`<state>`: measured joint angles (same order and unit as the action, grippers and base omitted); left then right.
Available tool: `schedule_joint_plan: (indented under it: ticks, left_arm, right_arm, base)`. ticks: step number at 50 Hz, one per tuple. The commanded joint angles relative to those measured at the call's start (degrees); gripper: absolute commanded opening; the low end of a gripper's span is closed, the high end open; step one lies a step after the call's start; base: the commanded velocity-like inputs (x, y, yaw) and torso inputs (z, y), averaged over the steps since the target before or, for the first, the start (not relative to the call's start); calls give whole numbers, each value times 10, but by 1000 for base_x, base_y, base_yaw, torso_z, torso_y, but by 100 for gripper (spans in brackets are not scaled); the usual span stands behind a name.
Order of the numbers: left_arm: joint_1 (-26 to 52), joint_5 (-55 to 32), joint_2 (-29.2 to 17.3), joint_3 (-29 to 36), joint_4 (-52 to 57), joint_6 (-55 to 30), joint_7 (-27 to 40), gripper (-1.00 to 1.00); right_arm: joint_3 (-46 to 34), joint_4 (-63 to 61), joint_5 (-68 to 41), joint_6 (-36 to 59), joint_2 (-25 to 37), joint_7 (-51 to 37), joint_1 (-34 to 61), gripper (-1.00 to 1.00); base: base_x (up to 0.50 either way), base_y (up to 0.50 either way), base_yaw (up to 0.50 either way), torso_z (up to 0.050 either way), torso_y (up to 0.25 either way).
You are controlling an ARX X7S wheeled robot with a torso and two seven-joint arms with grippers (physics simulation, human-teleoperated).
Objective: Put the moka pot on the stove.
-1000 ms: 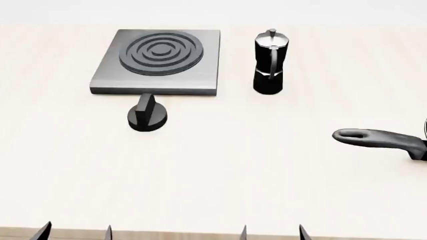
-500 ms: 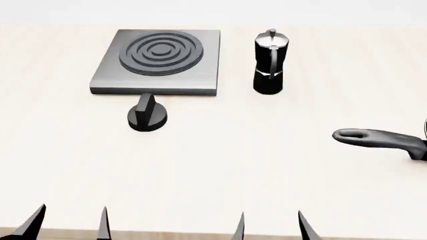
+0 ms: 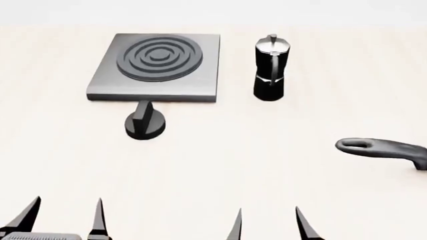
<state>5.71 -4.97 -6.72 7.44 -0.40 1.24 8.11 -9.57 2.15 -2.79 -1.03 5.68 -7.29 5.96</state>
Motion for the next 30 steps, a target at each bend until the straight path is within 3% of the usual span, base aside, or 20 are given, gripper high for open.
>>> schedule_joint_plan:
  ticks: [1, 30]
  left_arm:
    - [12, -8, -6, 3, -15, -2, 5, 100]
    - [5, -31, -28, -1, -8, -10, 13, 100]
  right_arm:
    - [-12, 16, 1, -7, 4, -10, 9, 100]
    - [-47, 49, 19, -35, 10, -42, 13, 100]
  base:
    - [105, 0, 0, 0, 0]
    - [103, 0, 0, 0, 0]
